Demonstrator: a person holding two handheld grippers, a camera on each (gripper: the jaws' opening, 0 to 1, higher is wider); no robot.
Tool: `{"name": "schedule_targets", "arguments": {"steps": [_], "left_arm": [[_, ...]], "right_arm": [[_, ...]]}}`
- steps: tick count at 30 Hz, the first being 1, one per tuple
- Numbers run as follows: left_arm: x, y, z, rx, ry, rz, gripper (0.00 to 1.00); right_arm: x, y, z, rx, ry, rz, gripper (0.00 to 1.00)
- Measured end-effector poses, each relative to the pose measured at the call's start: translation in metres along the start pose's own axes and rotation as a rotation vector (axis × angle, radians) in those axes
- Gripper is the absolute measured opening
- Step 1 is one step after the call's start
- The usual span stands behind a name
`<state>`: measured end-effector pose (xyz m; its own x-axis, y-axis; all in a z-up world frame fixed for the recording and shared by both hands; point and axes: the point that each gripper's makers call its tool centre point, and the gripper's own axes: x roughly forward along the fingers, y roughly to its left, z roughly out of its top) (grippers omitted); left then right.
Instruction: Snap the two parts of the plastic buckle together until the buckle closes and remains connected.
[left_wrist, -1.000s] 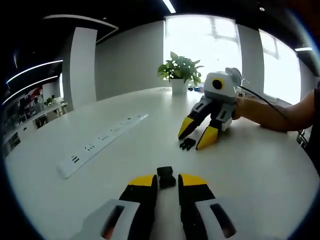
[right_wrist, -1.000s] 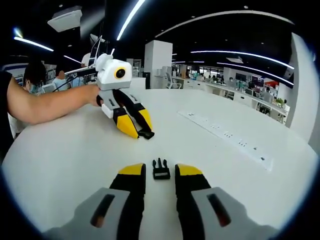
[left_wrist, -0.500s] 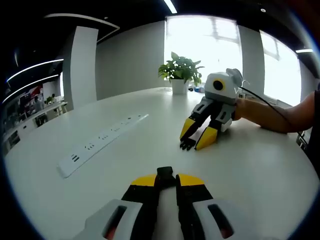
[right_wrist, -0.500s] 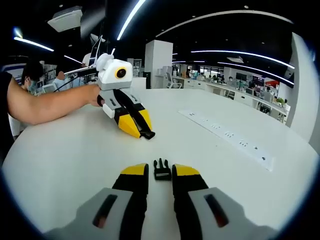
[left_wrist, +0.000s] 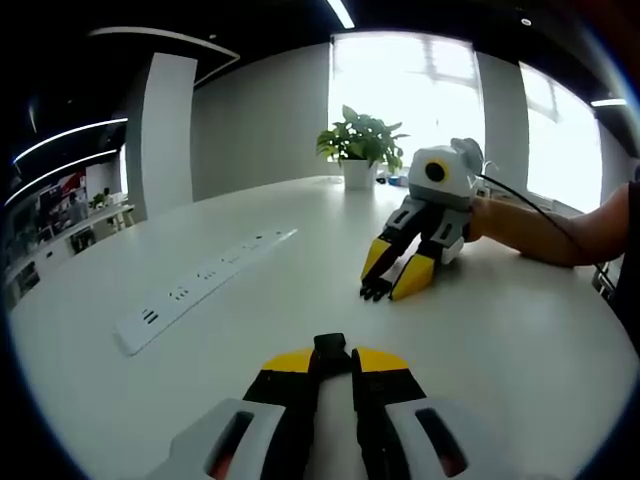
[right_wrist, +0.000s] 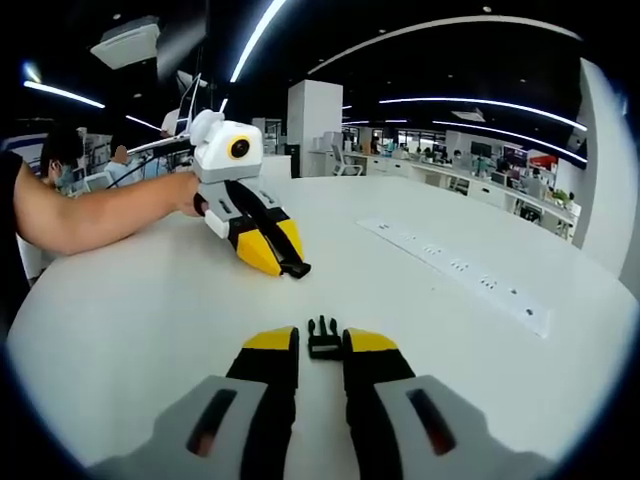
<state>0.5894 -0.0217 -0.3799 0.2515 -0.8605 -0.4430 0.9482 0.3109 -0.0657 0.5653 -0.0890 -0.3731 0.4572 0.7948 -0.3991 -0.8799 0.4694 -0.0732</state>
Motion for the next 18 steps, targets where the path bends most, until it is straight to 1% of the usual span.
{"name": "schedule_targets", "arguments": {"steps": [2,4,18], "left_arm": [[-0.0004,-0.0007,-0.0001,0.000,0.000,-0.001,0.12],[-0.0006,-0.0014,-0.0003,0.001,0.000,-0.001,0.12],[-0.0016,-0.0020,-0.0005,-0.008,-0.002,-0.003,0.12]], "right_arm": [[0.0000,0.0004,0.0000,-0.003,0.000,-0.002,0.16],[-0.0002,0.0008,-0.0003,-0.009,0.003,-0.008,0.13],[0.0004,-0.0026,0.0011,-0.004,0.005,-0.020,0.13]]}}
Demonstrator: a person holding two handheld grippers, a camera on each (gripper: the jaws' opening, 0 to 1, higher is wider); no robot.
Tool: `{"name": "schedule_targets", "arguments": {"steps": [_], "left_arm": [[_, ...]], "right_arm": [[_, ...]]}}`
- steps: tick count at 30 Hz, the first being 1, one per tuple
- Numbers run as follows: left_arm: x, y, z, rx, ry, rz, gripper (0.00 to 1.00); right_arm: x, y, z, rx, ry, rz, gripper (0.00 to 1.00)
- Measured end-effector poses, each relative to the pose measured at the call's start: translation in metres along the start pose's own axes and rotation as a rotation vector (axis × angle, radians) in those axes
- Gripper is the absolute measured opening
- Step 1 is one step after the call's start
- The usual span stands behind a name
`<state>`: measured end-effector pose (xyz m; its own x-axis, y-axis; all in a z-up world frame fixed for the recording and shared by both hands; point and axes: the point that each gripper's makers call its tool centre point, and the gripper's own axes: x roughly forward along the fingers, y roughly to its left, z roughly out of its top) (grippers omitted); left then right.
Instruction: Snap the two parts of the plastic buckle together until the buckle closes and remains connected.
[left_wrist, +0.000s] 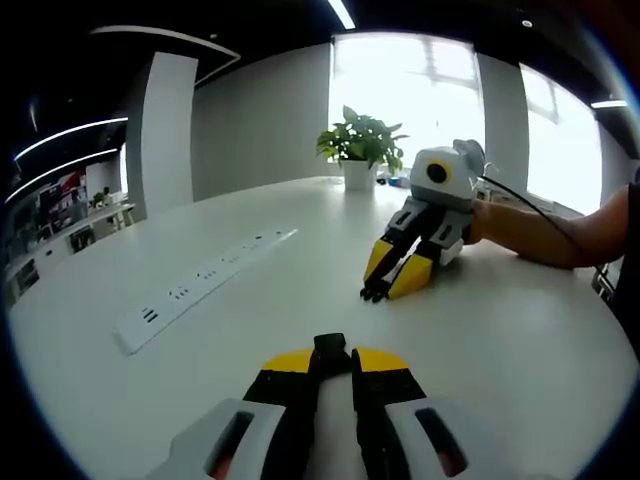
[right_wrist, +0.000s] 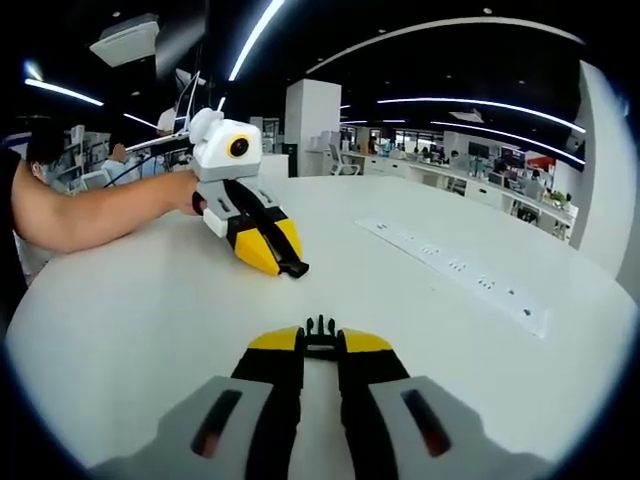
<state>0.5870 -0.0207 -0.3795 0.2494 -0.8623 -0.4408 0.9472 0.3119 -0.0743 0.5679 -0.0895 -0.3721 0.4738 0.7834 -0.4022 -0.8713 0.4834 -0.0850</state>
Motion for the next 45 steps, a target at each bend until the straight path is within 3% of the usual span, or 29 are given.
{"name": "schedule_targets", "arguments": {"steps": [35,45], "left_arm": [[0.000,0.009,0.001,0.005,0.025,0.051,0.11],[-0.001,0.009,0.002,0.002,0.027,0.048,0.11]], "right_arm": [[-0.006,-0.006,-0.002,-0.011,0.014,-0.034,0.11],[-0.006,0.001,0.007,-0.005,-0.026,-0.008,0.11]]}}
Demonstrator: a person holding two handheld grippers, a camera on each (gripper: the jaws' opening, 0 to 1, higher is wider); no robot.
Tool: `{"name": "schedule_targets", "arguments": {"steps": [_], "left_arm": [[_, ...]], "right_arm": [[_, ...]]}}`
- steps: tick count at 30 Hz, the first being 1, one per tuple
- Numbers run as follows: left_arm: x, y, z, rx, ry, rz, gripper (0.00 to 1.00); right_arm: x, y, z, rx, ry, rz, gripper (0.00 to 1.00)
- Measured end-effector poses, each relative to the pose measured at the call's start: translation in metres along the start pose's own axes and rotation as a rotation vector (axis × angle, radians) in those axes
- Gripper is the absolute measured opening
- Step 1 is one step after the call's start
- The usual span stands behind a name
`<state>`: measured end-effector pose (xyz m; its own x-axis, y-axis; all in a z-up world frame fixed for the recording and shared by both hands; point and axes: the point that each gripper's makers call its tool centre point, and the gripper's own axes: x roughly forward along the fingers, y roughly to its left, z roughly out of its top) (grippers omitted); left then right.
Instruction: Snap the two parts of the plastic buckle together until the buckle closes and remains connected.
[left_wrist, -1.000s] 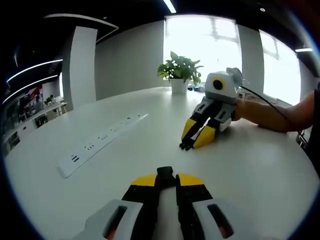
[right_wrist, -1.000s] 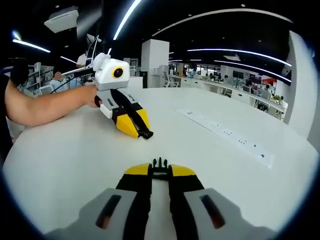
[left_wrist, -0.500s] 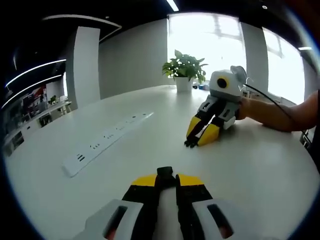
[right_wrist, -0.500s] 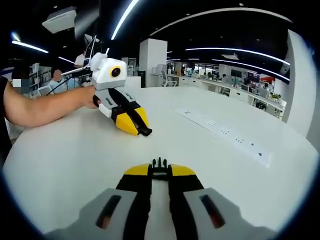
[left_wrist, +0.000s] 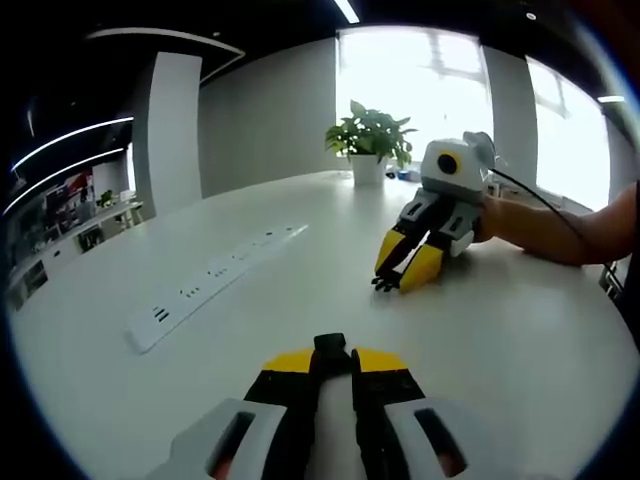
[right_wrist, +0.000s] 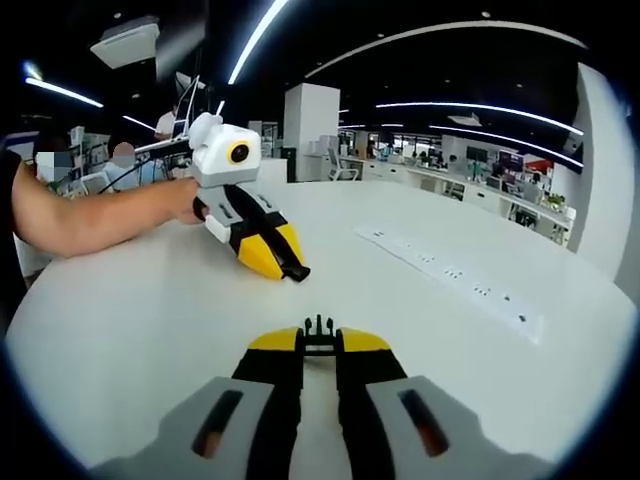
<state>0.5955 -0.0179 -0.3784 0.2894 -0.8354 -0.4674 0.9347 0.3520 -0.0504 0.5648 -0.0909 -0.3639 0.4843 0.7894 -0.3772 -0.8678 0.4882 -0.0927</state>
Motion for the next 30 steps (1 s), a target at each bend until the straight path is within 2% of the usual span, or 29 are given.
{"name": "schedule_targets", "arguments": {"steps": [9,14,16,23,26,30], "left_arm": [[-0.005,-0.002,0.012,-0.014,-0.033,-0.015,0.11],[-0.005,-0.004,0.013,-0.012,-0.035,-0.017,0.11],[-0.005,-0.005,0.014,-0.012,-0.034,-0.018,0.11],[-0.010,-0.007,0.020,-0.020,-0.063,-0.019,0.12],[-0.011,-0.006,0.021,-0.022,-0.072,-0.017,0.12],[-0.013,-0.003,0.027,-0.012,-0.086,-0.001,0.12]], "right_arm": [[-0.005,-0.005,0.009,-0.008,-0.030,-0.026,0.10],[-0.007,-0.008,0.011,0.024,-0.038,-0.029,0.10],[-0.005,-0.004,0.008,0.052,-0.032,-0.009,0.10],[-0.007,-0.003,0.012,0.060,-0.040,-0.022,0.10],[-0.010,-0.004,0.019,0.115,-0.058,-0.025,0.10],[-0.016,-0.005,0.032,0.104,-0.085,-0.038,0.10]]}}
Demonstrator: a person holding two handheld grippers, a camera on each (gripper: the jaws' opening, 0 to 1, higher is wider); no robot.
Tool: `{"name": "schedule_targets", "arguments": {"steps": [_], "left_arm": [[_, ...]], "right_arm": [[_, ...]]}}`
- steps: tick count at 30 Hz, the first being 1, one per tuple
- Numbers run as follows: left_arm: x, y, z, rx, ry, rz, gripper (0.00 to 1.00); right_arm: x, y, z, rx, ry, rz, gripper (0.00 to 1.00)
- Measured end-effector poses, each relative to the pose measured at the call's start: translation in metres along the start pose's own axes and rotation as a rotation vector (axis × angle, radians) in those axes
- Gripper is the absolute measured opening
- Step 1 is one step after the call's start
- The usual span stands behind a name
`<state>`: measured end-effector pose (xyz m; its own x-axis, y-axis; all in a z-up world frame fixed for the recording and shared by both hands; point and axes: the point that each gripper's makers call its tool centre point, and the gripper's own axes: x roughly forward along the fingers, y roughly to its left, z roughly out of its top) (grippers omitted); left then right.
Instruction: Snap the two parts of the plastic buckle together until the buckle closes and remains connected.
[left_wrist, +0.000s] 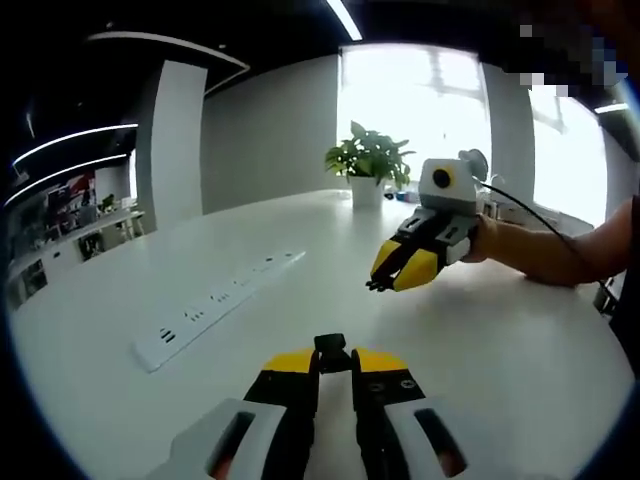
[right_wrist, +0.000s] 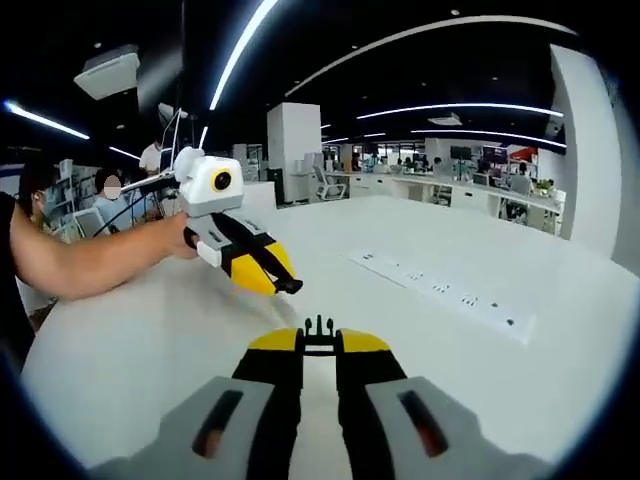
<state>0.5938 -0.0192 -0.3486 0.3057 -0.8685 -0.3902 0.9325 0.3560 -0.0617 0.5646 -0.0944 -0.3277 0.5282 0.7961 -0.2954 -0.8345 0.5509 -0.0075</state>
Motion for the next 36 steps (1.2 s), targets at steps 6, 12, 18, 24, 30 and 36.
{"name": "schedule_targets", "arguments": {"steps": [6,12,18,24,30,36], "left_arm": [[-0.006,-0.003,0.008,-0.001,-0.028,-0.005,0.11],[-0.008,0.000,0.011,-0.028,-0.060,-0.014,0.11],[-0.010,-0.003,0.013,-0.005,-0.069,-0.033,0.12],[-0.010,-0.003,0.014,-0.005,-0.070,-0.027,0.12],[-0.010,-0.003,0.013,-0.005,-0.066,-0.022,0.12],[-0.012,-0.014,0.019,-0.012,-0.069,-0.071,0.11]], "right_arm": [[-0.001,-0.003,0.002,-0.008,-0.001,-0.012,0.10],[-0.001,-0.003,0.004,-0.030,-0.006,-0.022,0.10],[-0.002,-0.006,0.008,-0.048,-0.018,-0.030,0.10],[-0.002,-0.005,0.008,-0.065,-0.020,-0.029,0.10],[-0.002,-0.005,0.010,-0.065,-0.023,-0.026,0.10],[-0.005,-0.003,0.013,-0.068,-0.027,-0.026,0.10]]}}
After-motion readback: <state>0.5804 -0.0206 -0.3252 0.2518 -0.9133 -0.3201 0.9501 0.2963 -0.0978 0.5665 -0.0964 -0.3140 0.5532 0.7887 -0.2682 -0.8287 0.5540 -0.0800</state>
